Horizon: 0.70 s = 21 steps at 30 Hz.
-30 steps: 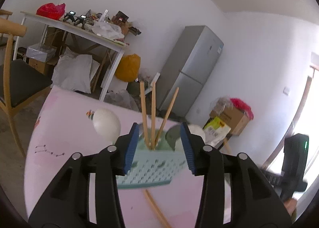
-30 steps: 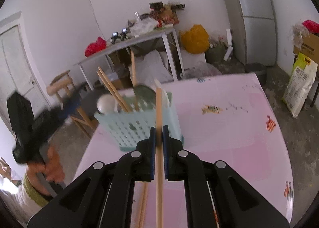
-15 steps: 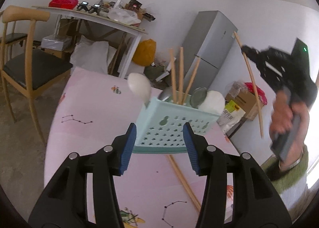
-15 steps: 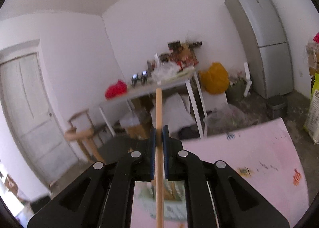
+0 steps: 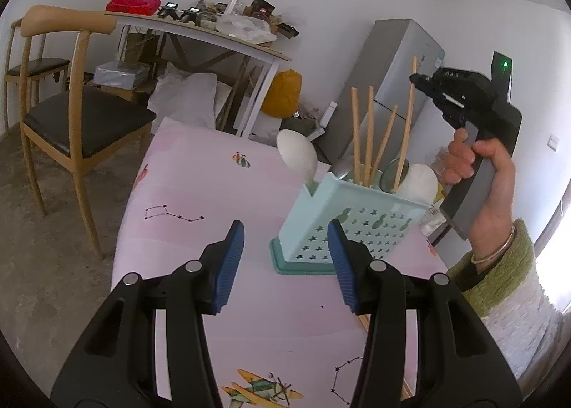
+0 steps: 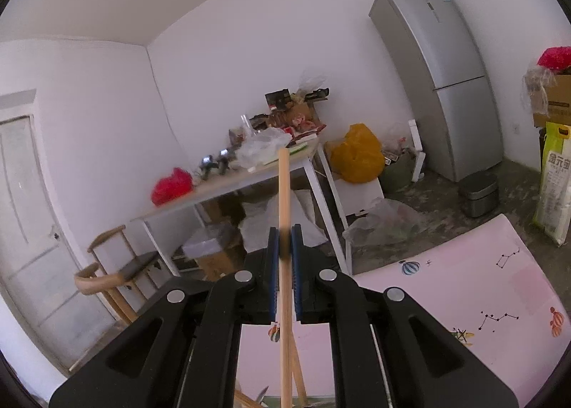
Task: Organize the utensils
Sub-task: 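Lower the right chopstick into the holder and open the right gripper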
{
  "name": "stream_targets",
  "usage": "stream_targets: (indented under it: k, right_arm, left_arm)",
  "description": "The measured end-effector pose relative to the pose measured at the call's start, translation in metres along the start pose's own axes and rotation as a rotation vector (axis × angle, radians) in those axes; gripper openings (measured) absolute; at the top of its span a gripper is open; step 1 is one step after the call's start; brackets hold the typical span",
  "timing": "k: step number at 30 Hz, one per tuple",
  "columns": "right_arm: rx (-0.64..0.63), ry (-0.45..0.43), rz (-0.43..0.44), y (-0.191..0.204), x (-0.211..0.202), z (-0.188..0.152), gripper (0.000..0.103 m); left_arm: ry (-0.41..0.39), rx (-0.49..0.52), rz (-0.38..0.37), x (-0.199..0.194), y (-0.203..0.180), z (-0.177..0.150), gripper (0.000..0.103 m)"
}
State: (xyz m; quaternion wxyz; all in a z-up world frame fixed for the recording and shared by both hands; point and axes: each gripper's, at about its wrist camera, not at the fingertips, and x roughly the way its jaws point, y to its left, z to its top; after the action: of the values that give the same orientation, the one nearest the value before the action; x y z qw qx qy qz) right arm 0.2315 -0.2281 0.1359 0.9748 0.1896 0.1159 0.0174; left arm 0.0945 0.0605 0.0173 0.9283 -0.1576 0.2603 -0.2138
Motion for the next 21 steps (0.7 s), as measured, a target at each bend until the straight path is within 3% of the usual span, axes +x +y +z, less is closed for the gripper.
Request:
stream_targets:
  k: [9, 14, 21]
  right_arm:
    - [-0.145, -0.066, -0.076, 0.013, -0.002, -0.018, 0.007]
    - [-0.222, -0.072, -0.071, 0.017, -0.015, -0.036, 0.008]
    - [-0.225, -0.052, -0.052, 0.009, -0.046, -0.046, 0.008]
  left_arm:
    - [-0.008, 0.0, 0.015, 0.0, 0.0, 0.002, 0.046]
    - [-0.002, 0.002, 0.025, 0.0, -0.003, 0.0, 0.046]
    - [-0.007, 0.011, 0.025, -0.002, -0.008, -0.002, 0.046]
